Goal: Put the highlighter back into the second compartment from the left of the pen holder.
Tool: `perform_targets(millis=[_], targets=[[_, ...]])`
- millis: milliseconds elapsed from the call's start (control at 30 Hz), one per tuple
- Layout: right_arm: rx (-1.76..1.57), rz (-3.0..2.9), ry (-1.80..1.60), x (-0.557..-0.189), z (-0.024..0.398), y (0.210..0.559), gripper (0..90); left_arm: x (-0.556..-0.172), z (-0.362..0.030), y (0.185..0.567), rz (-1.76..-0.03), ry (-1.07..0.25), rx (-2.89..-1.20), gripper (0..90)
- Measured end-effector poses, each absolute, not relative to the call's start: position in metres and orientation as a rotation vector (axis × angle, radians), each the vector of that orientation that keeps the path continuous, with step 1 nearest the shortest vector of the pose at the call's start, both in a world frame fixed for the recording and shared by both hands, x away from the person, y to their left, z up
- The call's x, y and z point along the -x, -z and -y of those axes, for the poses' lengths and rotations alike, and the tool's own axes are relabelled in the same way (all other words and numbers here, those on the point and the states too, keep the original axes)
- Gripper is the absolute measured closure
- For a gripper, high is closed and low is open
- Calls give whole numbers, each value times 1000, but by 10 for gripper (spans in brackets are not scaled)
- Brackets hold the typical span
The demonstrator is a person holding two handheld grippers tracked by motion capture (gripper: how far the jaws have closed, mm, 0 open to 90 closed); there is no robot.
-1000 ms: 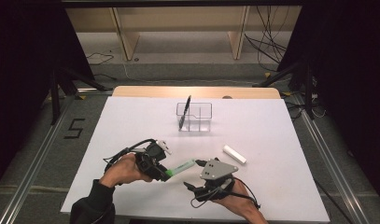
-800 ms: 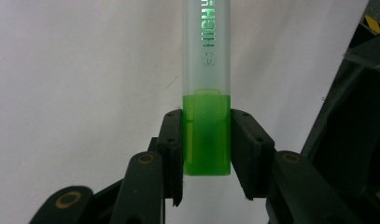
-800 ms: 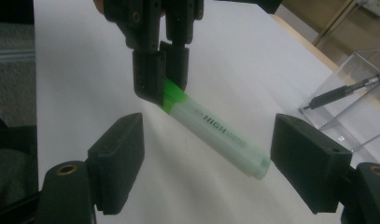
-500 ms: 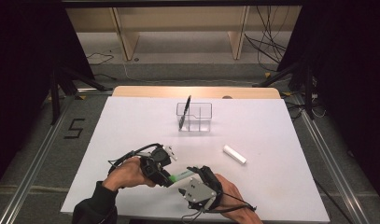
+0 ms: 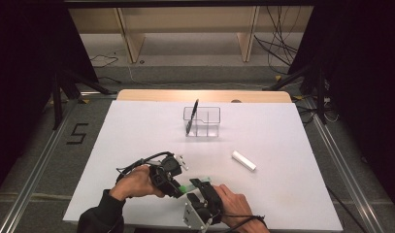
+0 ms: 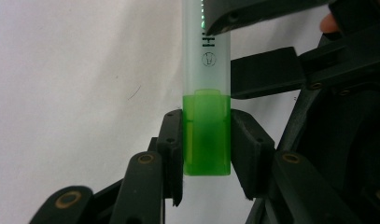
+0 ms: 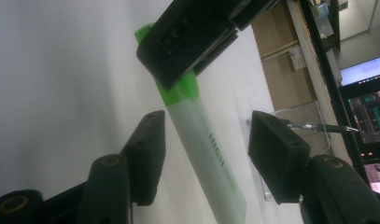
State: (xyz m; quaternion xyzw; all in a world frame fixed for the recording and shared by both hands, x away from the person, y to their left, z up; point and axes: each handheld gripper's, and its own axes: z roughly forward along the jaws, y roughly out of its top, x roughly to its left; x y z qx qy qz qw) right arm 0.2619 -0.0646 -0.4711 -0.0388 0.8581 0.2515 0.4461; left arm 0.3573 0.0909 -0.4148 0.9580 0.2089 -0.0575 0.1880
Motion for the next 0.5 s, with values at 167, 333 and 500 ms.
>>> perform_targets(millis=[167, 333, 500], targets=[[140, -2085, -552, -259, 63, 478, 522, -356, -90, 413, -573, 166, -2701, 665], [171, -2063, -522, -258, 61, 481, 561, -355, -85, 415, -559, 185, -2709, 665], [216, -2041, -478, -257, 60, 485, 610, -354, -83, 416, -553, 199, -2709, 665]])
